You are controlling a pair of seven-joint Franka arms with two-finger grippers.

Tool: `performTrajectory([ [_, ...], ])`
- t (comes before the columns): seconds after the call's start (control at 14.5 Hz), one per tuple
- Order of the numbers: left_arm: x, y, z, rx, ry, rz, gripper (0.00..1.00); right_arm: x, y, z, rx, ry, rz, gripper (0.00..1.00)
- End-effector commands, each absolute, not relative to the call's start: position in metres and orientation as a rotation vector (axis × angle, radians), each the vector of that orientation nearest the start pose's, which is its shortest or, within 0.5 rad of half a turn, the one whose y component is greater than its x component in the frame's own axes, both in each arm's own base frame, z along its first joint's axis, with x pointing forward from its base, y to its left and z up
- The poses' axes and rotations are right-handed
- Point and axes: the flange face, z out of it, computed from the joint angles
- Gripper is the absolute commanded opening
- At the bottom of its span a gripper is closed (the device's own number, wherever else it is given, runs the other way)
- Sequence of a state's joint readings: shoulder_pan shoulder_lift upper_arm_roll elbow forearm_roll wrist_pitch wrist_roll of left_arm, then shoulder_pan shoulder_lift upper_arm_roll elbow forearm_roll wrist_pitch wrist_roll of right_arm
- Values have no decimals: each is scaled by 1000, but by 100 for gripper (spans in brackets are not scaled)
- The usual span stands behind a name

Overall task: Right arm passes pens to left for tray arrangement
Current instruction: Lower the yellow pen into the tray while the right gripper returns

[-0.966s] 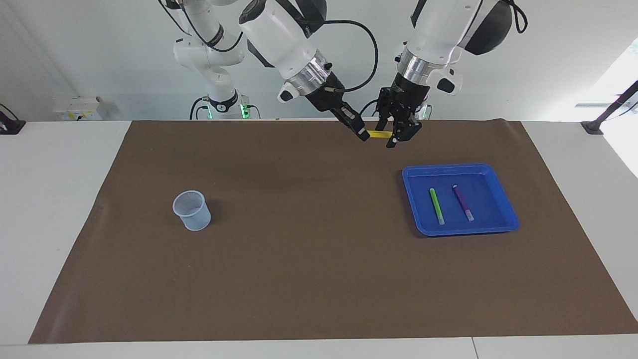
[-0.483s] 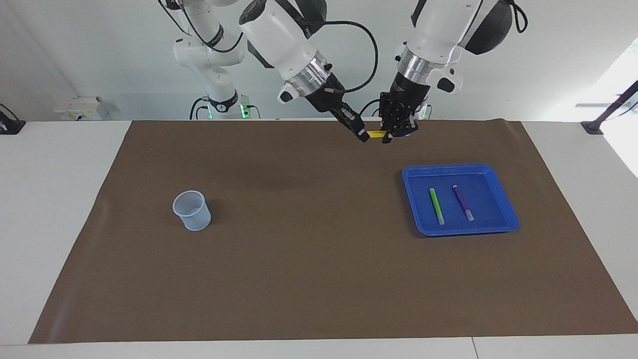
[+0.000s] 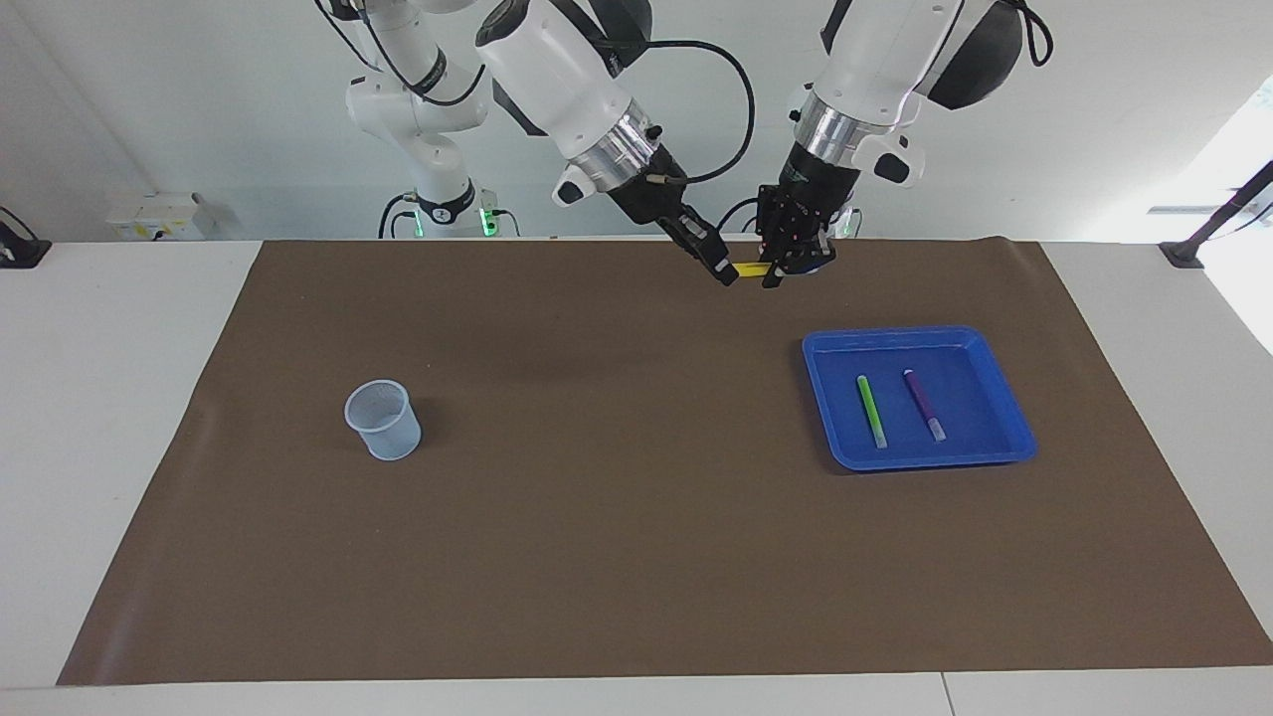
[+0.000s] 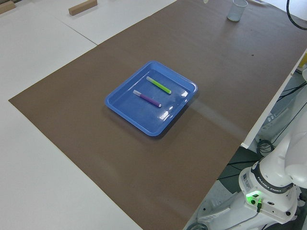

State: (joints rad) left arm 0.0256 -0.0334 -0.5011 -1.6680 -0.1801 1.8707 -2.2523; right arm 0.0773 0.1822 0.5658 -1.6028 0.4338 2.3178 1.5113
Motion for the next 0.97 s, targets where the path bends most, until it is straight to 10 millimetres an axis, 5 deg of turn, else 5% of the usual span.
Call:
performTrajectory([
  [0.0, 503, -267, 629, 1728, 2261, -147, 0, 537, 377, 596, -2107, 1271, 184, 100],
  [0.14, 508, -258, 627, 1741, 2251, -135, 0, 533, 361, 586, -2254, 1278, 133, 100],
  [0.41, 522, -216, 612, 2011, 2007, -157, 0, 548, 263, 580, -2532, 1122, 56, 100],
  [0.69, 526, -168, 571, 2443, 1581, -215, 0, 563, 189, 559, -2706, 817, -43, 100],
  [0.9, 533, -113, 537, 2620, 1294, -226, 0, 573, 136, 551, -2890, 640, -170, 100],
])
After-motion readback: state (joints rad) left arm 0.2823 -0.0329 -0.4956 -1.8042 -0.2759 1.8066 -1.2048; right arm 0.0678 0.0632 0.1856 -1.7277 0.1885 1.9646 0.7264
